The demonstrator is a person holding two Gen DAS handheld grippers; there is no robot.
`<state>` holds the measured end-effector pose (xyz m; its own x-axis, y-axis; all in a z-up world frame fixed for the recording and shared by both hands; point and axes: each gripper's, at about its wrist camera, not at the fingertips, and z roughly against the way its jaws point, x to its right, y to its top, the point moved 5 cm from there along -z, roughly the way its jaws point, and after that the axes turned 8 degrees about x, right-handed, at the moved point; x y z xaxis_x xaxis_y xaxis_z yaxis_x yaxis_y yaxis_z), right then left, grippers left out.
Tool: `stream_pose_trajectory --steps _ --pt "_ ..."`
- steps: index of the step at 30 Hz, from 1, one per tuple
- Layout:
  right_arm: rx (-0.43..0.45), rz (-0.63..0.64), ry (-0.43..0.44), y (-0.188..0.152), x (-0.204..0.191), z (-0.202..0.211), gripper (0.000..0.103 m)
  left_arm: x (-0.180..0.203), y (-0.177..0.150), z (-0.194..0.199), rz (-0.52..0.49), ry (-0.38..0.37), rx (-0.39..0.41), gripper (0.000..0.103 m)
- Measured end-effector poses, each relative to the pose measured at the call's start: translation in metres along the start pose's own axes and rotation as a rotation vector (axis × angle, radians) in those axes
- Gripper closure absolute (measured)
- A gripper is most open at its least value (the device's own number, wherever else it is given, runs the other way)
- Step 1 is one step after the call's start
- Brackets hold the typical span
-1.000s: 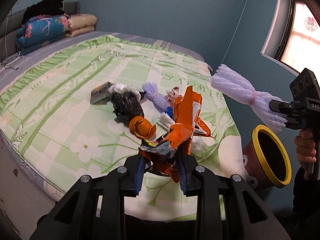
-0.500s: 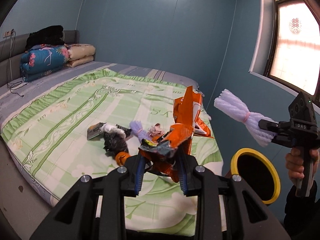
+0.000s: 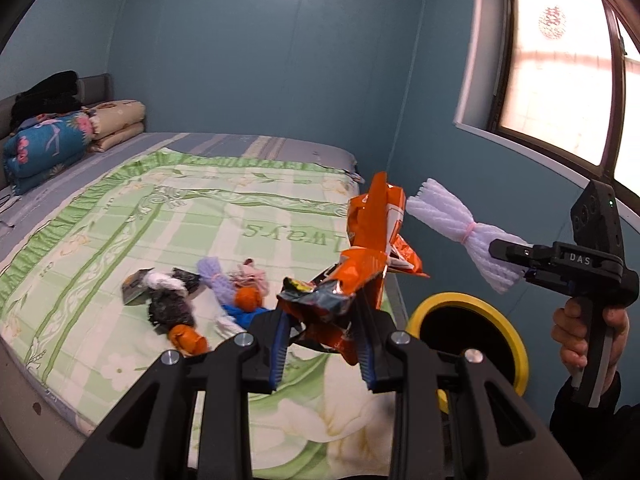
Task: Collect trash
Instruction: 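Lift both held items and carry them toward the yellow-rimmed bin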
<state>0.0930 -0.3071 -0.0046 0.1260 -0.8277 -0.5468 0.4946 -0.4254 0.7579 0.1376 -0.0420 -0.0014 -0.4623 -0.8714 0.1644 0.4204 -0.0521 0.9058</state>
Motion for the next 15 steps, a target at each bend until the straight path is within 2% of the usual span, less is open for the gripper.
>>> stream_pose_trajectory --steps 7,15 --pt "0.064 -0.023 -0.159 0.010 0.029 0.035 0.077 0.047 0.002 -0.034 -0.072 -0.098 -0.040 0.076" --pt "0.103 -0.067 -0.287 0.013 0.062 0.059 0.077 0.092 -0.013 -0.072 -0.073 -0.188 -0.113 0.076"
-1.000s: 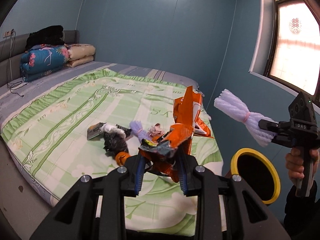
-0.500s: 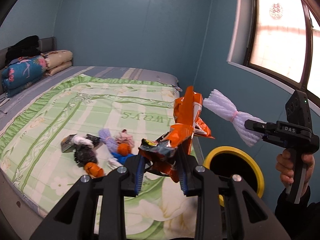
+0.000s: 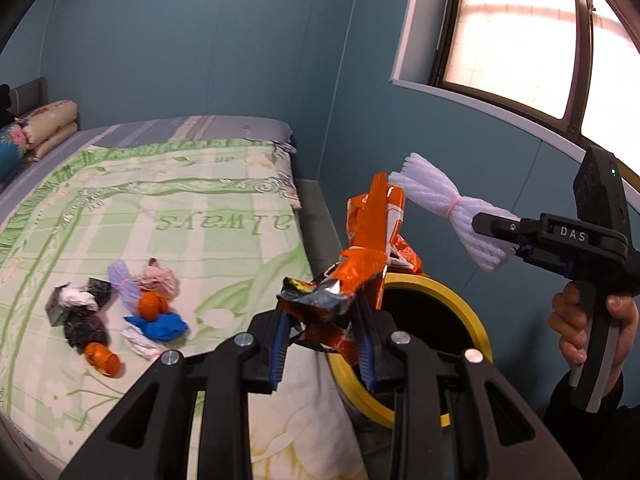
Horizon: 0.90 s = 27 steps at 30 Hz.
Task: Collect trash
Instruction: 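Lift both held items and carry them toward the yellow-rimmed bin, then open the left tool over the bin while the right tool releases the foam mesh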
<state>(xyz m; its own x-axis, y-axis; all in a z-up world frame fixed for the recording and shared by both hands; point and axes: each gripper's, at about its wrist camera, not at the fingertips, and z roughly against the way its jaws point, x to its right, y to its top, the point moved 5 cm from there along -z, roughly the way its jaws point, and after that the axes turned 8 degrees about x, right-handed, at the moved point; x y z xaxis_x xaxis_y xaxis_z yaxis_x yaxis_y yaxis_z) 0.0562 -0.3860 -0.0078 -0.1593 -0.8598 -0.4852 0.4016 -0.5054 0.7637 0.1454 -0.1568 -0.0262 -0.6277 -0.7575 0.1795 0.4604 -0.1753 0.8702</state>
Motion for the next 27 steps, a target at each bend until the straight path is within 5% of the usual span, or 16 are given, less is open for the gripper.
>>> stream_pose_trajectory --steps 27 --pt "-0.120 -0.068 -0.147 -0.016 0.039 -0.024 0.074 0.056 -0.074 -0.088 -0.057 -0.138 -0.233 0.076"
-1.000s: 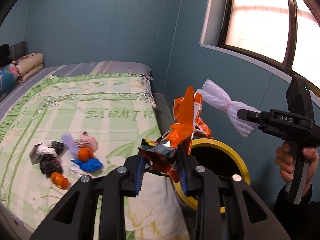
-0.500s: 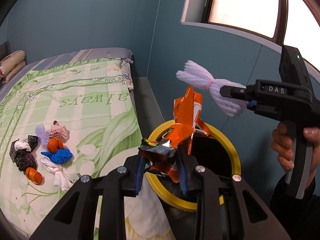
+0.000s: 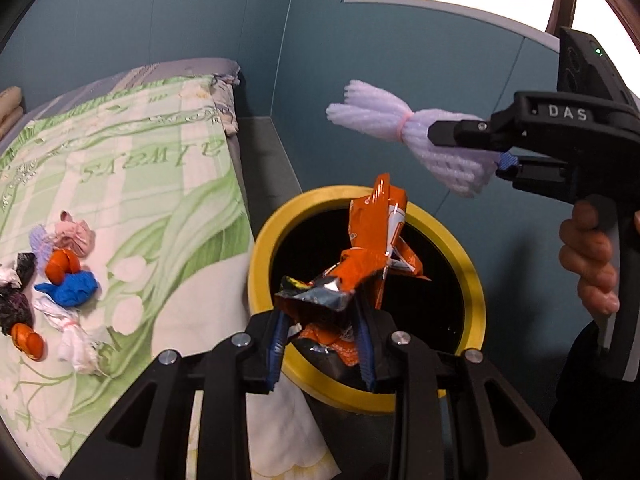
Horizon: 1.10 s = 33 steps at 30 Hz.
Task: Collect trash
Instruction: 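Open the left tool over the bin while the right tool releases the foam mesh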
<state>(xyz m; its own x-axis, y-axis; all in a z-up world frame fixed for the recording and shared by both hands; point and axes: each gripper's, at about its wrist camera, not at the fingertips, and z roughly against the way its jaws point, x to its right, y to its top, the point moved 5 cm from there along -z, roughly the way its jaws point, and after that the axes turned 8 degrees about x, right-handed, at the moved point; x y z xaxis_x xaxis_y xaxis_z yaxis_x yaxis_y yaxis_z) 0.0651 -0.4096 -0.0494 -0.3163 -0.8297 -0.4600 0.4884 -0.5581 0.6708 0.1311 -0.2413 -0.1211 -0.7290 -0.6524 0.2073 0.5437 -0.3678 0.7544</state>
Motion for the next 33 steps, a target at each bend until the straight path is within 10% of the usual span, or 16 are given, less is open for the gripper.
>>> stream_pose_trajectory --steps 5,13,33 --pt "-0.002 -0.013 -0.014 0.000 0.004 -0.002 0.073 0.006 -0.005 -0.008 0.019 -0.032 -0.019 0.073" --pt "0.015 -0.052 -0.035 0.003 0.014 -0.003 0.059 0.006 -0.005 0.002 0.038 -0.020 0.021 0.043" --pt "0.063 0.011 0.017 0.006 -0.008 -0.004 0.053 -0.034 0.012 0.052 0.029 0.145 0.151 0.024"
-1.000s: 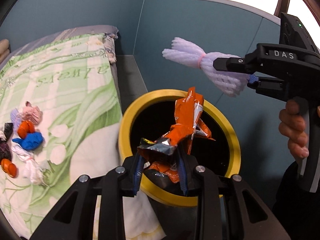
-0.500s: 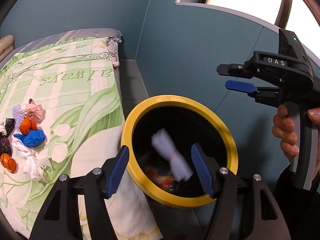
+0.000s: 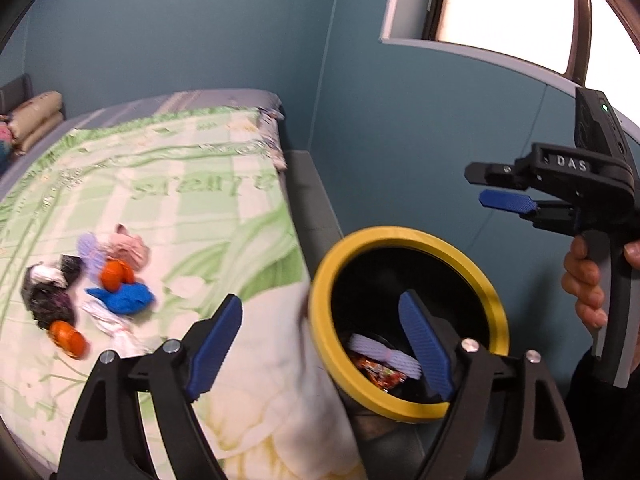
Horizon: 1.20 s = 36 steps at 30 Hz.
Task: Collect trash
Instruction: 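Open the left tool over the bin while the right tool releases the foam mesh, then move both open tools back over the remaining trash on the bed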
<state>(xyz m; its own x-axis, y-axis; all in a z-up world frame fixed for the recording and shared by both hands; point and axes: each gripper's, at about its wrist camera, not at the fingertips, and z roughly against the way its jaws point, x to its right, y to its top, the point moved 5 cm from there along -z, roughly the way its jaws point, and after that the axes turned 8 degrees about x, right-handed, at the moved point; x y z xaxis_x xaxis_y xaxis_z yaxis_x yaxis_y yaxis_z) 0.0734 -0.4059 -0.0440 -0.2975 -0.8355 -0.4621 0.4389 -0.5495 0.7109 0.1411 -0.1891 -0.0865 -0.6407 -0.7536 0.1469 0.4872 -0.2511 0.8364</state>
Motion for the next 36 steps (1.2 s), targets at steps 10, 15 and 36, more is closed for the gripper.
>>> stream_pose_trajectory --steps 10,15,36 --pt "-0.008 0.068 0.087 -0.005 -0.042 -0.015 0.048 -0.057 0.018 0.026 0.042 0.144 0.072 0.015" --pt "-0.004 0.117 0.138 -0.008 -0.071 -0.025 0.047 -0.091 0.020 0.040 0.064 0.223 0.105 0.012" --pt "-0.119 0.263 0.290 -0.050 -0.171 -0.095 0.045 -0.223 -0.025 0.060 0.265 0.483 0.062 0.009"
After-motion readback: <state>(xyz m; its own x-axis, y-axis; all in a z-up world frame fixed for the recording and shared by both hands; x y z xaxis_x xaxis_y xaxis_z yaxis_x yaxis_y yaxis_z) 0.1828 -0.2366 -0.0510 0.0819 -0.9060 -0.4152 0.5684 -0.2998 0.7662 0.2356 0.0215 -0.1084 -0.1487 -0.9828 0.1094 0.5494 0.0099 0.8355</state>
